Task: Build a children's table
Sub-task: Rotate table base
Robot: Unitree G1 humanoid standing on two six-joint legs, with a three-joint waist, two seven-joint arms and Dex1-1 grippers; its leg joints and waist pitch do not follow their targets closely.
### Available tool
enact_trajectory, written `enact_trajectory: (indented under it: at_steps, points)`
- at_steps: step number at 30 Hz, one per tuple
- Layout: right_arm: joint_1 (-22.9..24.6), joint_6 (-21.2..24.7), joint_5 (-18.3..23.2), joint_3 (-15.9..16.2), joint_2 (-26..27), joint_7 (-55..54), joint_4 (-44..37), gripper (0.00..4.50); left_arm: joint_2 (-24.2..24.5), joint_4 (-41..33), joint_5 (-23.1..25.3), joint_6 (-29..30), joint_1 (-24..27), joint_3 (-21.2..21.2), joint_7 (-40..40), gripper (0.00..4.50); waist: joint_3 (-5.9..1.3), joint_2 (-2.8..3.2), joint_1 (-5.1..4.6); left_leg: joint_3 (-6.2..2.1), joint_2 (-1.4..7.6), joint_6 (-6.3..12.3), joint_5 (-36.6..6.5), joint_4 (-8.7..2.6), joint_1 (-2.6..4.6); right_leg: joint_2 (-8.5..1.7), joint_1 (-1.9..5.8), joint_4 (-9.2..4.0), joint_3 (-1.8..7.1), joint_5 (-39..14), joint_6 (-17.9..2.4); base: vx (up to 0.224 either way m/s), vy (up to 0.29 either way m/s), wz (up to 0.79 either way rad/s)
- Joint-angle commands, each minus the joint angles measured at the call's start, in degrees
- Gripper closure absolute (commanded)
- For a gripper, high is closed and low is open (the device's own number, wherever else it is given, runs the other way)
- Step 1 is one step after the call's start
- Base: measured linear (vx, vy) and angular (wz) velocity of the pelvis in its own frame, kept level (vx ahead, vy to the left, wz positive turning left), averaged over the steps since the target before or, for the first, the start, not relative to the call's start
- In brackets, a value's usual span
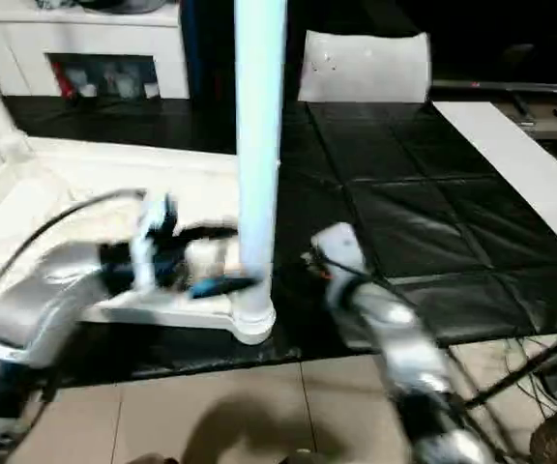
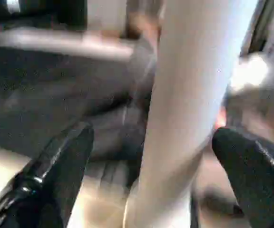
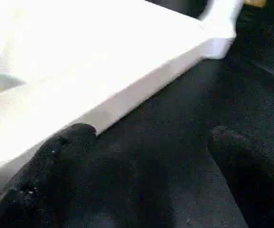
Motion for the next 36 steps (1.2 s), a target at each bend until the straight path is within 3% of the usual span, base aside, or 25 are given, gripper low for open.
enact_trajectory:
  at_steps: [1,7,8,9,10,13,15,19,27,31,32,36]
  points:
    - [1.6,2.0,1.8,-0.1,-2.4,3.5,-5.0,0.00,1.3,1.5,3.3,-2.7,-0.3,-1.9,-2.0,0.45,-3.52,1.09,0.29,-1.13,0.95,-3.09,-21.9,-4.24,2.00,-2.50,1.26,-4.84,1.47,-17.5,-9.2,0.000,0.000,0.00]
    - [5.1,4.3,4.5,0.0,-6.7,8.6,-12.3,0.00,5.1,4.6,7.6,-6.3,-0.8,-5.9,-6.0,0.94,-3.42,1.16,0.95,-1.12,1.12,-2.86,-21.8,-4.47,2.03,-2.73,1.16,-4.90,1.56,-16.6,-9.7,0.000,0.000,0.00]
    - [7.4,6.2,6.5,-0.1,-10.0,12.5,-16.9,0.00,6.0,6.5,9.4,-7.8,-1.6,-7.6,-7.9,1.04,-3.31,1.01,1.26,-1.11,1.02,-2.65,-22.3,-4.48,2.10,-2.64,1.31,-5.31,1.60,-17.9,-9.2,0.000,0.000,0.00]
    - [7.4,6.2,6.5,-0.1,-10.0,12.5,-16.9,0.00,6.0,6.5,9.4,-7.8,-1.6,-7.6,-7.9,1.15,-3.50,1.12,1.72,-1.12,1.23,-2.69,-22.1,-4.32,2.37,-2.85,1.30,-5.04,1.66,-17.4,-9.1,0.000,0.000,0.00]
    - [8.4,7.2,7.5,-0.2,-11.4,14.2,-18.9,0.00,6.3,7.3,10.0,-8.3,-1.9,-8.2,-8.6,1.24,-3.30,1.01,1.62,-1.11,1.10,-2.49,-21.9,-4.54,2.03,-2.86,1.32,-5.12,1.67,-17.8,-9.2,0.000,0.000,0.00]
    - [11.5,11.6,12.1,-1.0,-16.3,19.7,-25.7,0.00,6.0,11.1,13.6,-11.9,-3.8,-10.2,-8.9,1.38,-3.31,0.97,2.04,-1.14,1.22,-2.16,-22.4,-4.48,2.22,-2.92,1.35,-5.34,1.69,-18.8,-8.7,0.000,0.000,0.00]
    - [12.4,12.9,13.3,-1.3,-17.7,20.9,-27.6,0.00,5.5,12.1,13.9,-12.6,-4.2,-10.5,-9.1,1.63,-3.34,1.10,2.12,-1.23,1.29,-2.32,-22.2,-4.50,2.10,-3.19,1.31,-5.26,1.68,-19.3,-8.9,0.000,0.000,0.00]
    - [14.5,15.2,15.5,-1.4,-20.9,23.5,-31.2,0.00,4.4,14.7,15.7,-15.5,-5.4,-11.7,-8.9,1.95,-3.20,0.74,2.04,-1.31,1.26,-2.20,-22.6,-4.43,1.96,-3.24,1.28,-5.57,1.64,-21.1,-8.9,0.000,0.000,0.00]
    - [15.6,18.2,17.3,-0.9,-22.8,24.6,-34.5,0.00,2.9,20.5,19.9,-20.4,-8.1,-13.8,-8.5,2.73,-3.40,0.64,2.27,-1.39,1.34,-1.99,-21.6,-4.29,1.94,-3.43,1.23,-5.44,1.61,-20.7,-8.8,0.000,0.000,0.00]
    - [15.6,19.0,17.8,-0.5,-23.1,24.5,-35.1,0.00,2.5,22.1,20.6,-21.5,-8.7,-13.7,-8.7,2.89,-3.45,0.58,2.31,-1.32,1.29,-1.89,-21.0,-4.19,1.92,-3.47,1.28,-5.32,1.59,-19.5,-9.5,0.000,0.000,0.00]
    - [15.6,19.1,17.9,-0.3,-23.2,24.6,-35.3,0.00,2.4,22.8,20.9,-22.0,-9.1,-13.8,-8.8,3.14,-3.42,0.60,2.36,-1.34,1.37,-1.91,-21.2,-4.22,1.97,-3.53,1.27,-5.34,1.58,-19.6,-9.7,0.000,0.000,0.00]
    - [15.5,19.4,18.0,0.1,-23.3,24.8,-35.6,0.00,2.5,24.2,21.3,-22.9,-9.7,-13.9,-9.3,3.26,-3.34,0.56,2.51,-1.34,1.36,-1.97,-21.4,-4.23,1.99,-3.57,1.23,-5.40,1.60,-20.5,-9.5,0.000,0.000,0.00]
